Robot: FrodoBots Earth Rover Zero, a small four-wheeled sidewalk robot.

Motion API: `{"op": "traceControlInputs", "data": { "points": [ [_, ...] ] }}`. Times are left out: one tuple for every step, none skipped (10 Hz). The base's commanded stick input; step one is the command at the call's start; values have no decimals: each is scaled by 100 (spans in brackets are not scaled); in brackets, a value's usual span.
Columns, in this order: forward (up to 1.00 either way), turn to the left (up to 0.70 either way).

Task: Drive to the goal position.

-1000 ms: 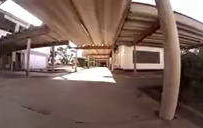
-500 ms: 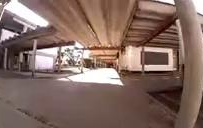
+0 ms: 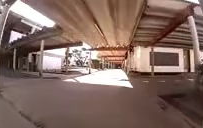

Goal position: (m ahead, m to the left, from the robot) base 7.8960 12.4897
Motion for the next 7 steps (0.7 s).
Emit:
{"op": "traceControlInputs", "data": {
  "points": [
    [50, 0],
    [50, 0],
    [50, 0],
    [50, 0],
    [50, 0],
    [50, 0],
    [50, 0]
  ]
}}
